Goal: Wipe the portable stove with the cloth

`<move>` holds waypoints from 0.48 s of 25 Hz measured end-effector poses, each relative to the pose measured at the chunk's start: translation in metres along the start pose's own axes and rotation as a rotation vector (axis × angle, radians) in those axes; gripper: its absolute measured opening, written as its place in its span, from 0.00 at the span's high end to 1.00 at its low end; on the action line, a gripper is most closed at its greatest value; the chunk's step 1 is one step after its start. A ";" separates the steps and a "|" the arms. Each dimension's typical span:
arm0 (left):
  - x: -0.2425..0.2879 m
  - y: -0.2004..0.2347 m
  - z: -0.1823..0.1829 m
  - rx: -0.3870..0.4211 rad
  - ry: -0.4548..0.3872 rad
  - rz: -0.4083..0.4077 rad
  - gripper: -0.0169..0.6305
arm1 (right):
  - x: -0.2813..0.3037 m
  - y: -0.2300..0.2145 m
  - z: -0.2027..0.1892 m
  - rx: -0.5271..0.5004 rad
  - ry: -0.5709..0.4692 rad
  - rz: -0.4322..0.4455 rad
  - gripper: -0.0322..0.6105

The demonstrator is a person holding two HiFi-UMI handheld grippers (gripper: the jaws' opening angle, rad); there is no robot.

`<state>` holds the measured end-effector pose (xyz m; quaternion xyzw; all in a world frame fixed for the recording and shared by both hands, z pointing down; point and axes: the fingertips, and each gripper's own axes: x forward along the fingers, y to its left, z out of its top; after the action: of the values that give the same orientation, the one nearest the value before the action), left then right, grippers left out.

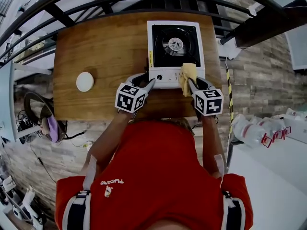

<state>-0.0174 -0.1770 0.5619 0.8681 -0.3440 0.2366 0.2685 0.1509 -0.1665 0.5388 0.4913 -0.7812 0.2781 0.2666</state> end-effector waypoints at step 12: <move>0.000 -0.002 0.001 0.008 0.016 0.006 0.72 | -0.027 -0.062 -0.010 0.070 -0.008 -0.113 0.81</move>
<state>-0.0154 -0.1764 0.5605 0.8662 -0.3434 0.2457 0.2672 0.2196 -0.1654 0.5372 0.5449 -0.7431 0.2875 0.2612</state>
